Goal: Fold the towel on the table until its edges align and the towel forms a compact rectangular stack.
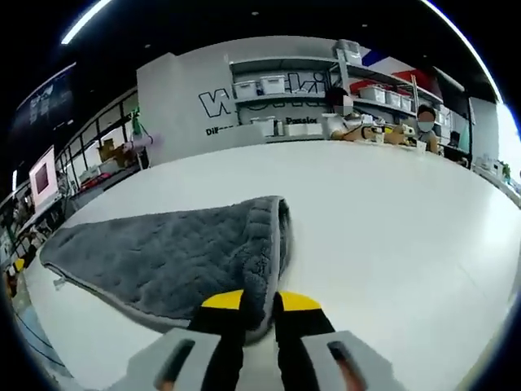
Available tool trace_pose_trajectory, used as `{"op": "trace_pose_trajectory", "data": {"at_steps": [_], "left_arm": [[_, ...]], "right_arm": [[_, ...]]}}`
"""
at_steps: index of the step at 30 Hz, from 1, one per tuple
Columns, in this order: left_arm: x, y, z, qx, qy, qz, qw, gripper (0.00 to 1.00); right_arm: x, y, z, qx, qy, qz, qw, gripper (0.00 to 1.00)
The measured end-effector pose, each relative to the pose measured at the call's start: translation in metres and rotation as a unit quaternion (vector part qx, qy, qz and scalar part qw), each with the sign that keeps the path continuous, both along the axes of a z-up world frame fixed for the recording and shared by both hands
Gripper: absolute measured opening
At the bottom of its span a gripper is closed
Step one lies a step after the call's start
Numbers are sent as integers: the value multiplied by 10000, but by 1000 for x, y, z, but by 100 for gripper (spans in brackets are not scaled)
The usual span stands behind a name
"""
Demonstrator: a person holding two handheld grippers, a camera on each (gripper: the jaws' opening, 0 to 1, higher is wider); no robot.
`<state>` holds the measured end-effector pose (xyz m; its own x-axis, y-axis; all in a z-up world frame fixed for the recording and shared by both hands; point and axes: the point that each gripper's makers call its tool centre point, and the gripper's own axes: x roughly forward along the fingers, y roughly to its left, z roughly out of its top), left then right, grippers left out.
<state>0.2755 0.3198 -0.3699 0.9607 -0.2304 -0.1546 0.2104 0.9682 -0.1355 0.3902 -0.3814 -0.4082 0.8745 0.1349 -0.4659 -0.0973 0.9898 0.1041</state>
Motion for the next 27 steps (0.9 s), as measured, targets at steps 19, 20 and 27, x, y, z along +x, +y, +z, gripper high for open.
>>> {"op": "trace_pose_trajectory", "data": {"at_steps": [19, 20, 27], "left_arm": [[-6, -4, -2, -39, 1, -44, 10000, 97], [-6, -5, -3, -31, 8, -52, 10000, 97], [-5, -14, -2, 0, 7, -182, 9998, 97]], "right_arm": [[20, -75, 22, -159, -196, -869, 9959, 5], [19, -79, 24, -158, -198, -927, 9954, 5], [14, -115, 27, -108, -209, -1261, 9917, 5]]}}
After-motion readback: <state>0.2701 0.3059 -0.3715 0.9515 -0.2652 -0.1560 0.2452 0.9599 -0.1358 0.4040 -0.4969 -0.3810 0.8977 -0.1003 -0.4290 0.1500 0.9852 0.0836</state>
